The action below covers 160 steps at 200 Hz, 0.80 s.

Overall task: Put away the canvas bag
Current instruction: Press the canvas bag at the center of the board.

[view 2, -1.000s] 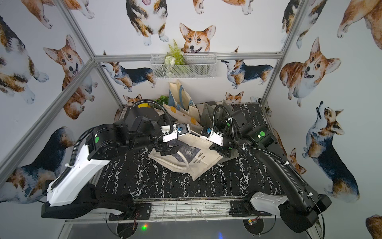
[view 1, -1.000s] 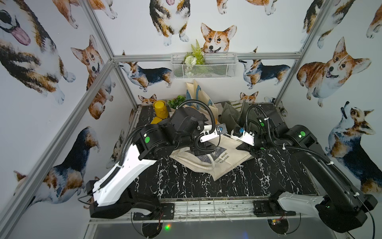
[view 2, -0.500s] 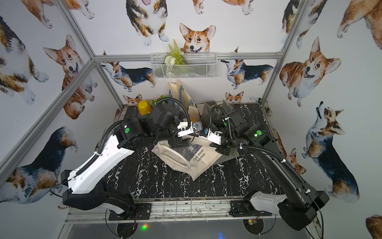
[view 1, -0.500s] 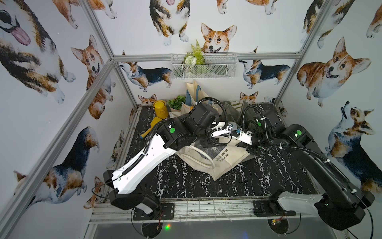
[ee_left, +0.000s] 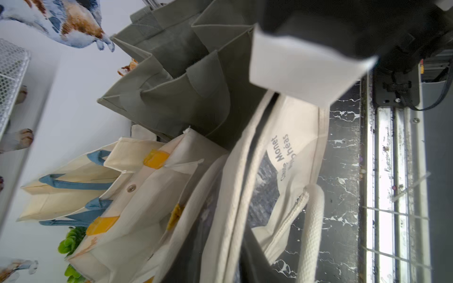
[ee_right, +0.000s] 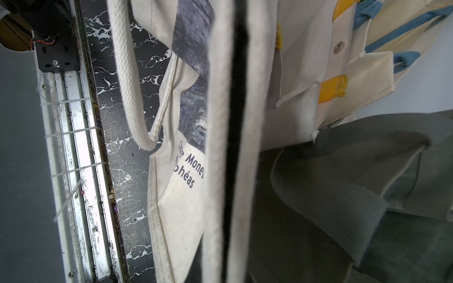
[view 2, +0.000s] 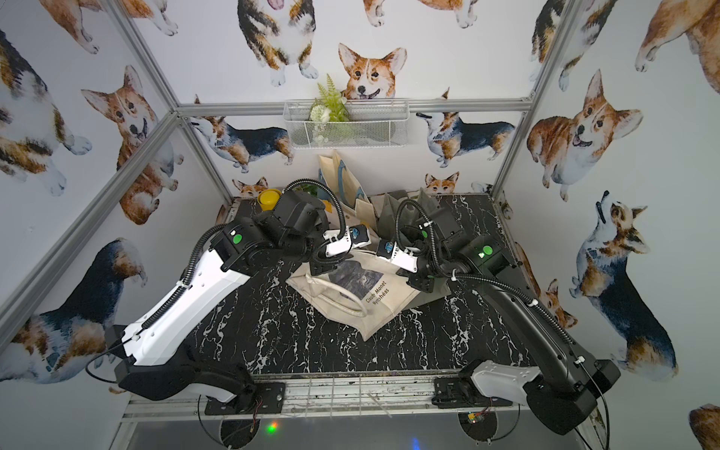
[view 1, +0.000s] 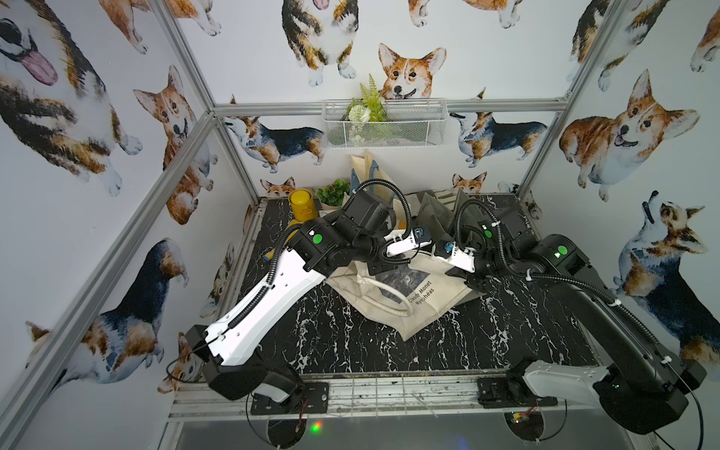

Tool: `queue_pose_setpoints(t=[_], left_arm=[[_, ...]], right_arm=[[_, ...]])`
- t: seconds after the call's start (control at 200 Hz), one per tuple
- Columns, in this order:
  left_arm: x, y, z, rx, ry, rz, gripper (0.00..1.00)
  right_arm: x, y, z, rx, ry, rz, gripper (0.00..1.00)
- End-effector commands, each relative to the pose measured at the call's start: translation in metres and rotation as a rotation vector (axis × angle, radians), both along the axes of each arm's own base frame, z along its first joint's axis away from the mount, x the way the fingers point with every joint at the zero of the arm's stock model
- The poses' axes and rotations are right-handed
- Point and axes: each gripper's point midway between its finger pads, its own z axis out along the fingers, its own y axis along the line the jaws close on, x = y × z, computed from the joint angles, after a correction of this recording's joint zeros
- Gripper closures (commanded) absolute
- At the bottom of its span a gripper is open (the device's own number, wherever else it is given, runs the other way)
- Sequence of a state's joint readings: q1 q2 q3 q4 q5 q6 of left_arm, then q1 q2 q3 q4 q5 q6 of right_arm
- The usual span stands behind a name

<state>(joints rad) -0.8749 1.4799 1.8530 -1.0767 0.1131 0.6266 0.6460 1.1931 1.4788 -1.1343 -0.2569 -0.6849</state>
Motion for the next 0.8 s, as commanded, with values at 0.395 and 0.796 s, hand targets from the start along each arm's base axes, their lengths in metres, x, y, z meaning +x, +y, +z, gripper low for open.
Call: queue_pose_setpoints(t=[0.395, 0.796], left_arm=[[-0.008, 0.021, 0.061, -0.316, 0.001, -0.015, 1.0], [-0.025, 0.045, 0.07, -0.432, 0.043, 0.01, 1.0]], right_arm=[[-0.018, -0.001, -0.001, 0.242, 0.049, -0.042, 0.43], [-0.007, 0.028, 0.07, 0.689, -0.145, -0.001, 0.84]])
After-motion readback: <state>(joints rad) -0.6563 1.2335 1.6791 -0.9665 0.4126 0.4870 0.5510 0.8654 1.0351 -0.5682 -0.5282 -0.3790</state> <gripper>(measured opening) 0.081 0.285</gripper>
